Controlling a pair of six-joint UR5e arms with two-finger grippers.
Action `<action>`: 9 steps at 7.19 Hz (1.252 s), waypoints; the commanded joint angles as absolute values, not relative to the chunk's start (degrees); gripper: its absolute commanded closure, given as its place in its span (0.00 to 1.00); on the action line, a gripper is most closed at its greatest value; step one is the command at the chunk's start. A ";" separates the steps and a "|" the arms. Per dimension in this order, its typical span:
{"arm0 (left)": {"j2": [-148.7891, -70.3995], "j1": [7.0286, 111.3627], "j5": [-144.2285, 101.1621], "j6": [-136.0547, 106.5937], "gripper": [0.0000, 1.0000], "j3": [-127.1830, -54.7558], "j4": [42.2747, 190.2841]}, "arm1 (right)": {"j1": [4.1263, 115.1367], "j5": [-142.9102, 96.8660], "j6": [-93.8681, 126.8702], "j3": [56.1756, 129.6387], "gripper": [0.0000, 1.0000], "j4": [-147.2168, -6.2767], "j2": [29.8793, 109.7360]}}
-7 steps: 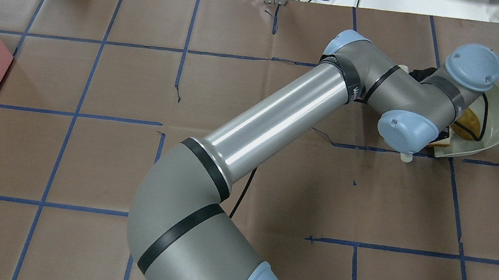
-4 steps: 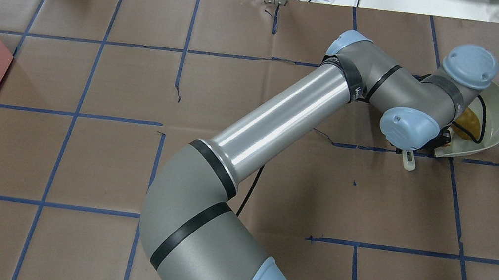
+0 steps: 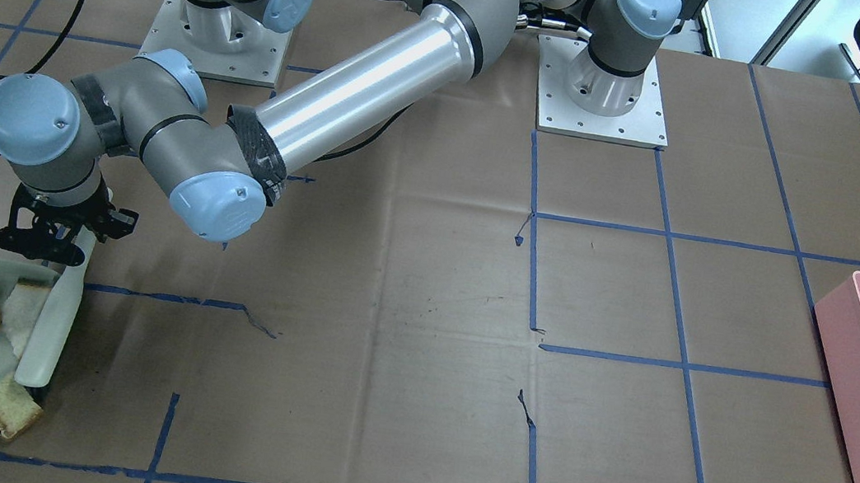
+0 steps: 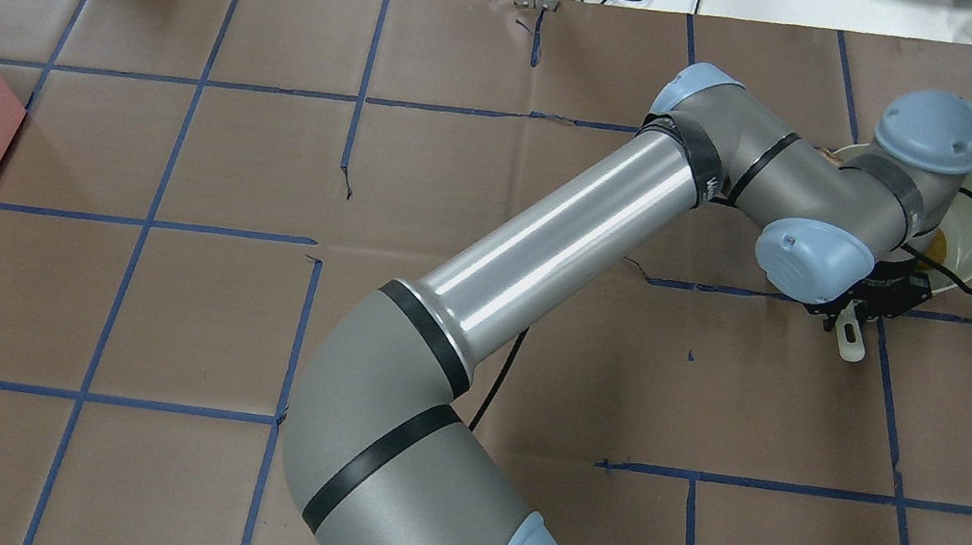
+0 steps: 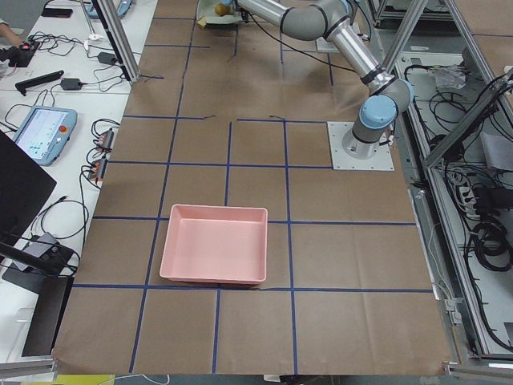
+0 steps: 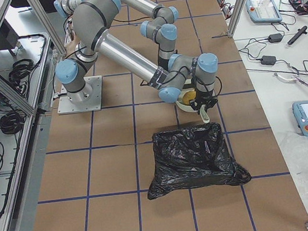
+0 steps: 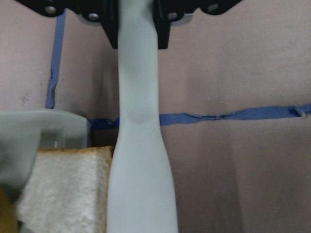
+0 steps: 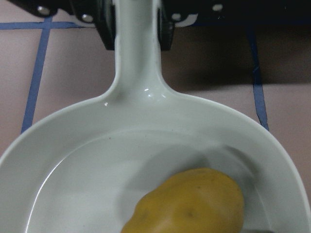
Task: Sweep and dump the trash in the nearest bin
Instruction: 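Sweep the bread and yellow potato into the dustpan with the left gripper's brush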
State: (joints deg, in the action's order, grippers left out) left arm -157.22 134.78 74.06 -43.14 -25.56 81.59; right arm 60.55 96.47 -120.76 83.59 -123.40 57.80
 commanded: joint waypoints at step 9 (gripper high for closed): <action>-148.46 136.41 74.68 -41.49 1.00 -33.29 83.48 | 60.47 91.51 -120.76 83.50 1.00 -122.09 58.09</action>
